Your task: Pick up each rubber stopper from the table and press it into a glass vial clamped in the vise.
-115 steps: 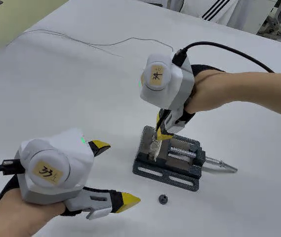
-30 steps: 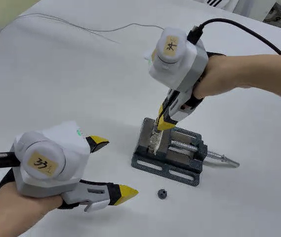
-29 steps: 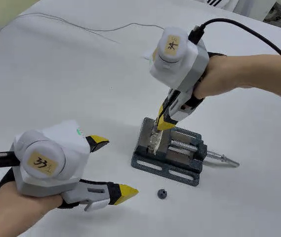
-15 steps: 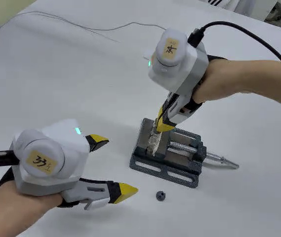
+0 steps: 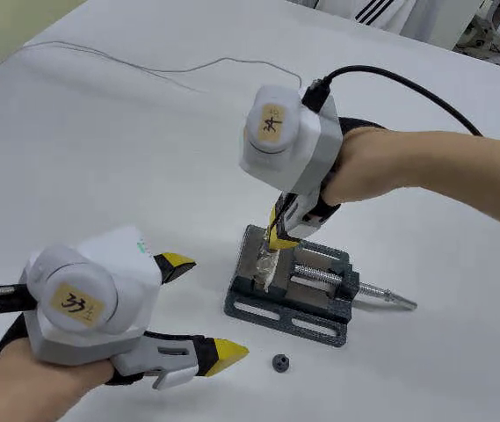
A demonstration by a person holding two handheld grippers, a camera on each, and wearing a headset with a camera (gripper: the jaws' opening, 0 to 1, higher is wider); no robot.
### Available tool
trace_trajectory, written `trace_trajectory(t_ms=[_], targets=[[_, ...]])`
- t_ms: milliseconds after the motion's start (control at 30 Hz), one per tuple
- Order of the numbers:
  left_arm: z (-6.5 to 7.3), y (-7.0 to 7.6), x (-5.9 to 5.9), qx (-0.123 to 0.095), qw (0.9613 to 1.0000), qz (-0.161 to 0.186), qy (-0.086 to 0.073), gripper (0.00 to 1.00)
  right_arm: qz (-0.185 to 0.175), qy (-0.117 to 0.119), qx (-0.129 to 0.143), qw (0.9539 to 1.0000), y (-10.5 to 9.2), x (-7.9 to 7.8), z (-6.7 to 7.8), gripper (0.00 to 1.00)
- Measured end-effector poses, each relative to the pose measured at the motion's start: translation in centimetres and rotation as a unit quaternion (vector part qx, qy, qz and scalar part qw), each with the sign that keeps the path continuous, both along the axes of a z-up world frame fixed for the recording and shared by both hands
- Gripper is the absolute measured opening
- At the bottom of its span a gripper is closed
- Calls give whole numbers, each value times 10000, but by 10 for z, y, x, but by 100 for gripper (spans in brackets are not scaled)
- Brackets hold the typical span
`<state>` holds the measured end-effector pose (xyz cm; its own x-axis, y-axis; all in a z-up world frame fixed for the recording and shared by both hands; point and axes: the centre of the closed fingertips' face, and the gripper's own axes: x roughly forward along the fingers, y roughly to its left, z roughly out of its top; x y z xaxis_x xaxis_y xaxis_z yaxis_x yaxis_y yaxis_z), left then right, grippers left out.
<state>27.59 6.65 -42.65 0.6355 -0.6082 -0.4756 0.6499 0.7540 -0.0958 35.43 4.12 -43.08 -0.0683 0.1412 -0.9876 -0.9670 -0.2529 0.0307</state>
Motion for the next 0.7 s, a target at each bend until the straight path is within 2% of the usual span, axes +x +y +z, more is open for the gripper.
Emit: trace_trajectory(t_ms=[167,400,500,600,700], targets=[[1,-1,-5,38,10000,-52,14,67,-34,-24,13,10000,1,2,-1,0],[10,-3,-6,69,9999,-97,-62,67,-100,-82,-98,9999,2,3,-1,0],[14,-1,-7,86,9999,-85,-108,66,-53,-153,-3,9999,1,3,0,0],[16,1,-7,89,9999,-62,-128,66,31,-188,234,9995,0,2,1,0],[15,1,-9,103,9998,-64,-126,66,-141,-126,412,9990,0,2,2,0]])
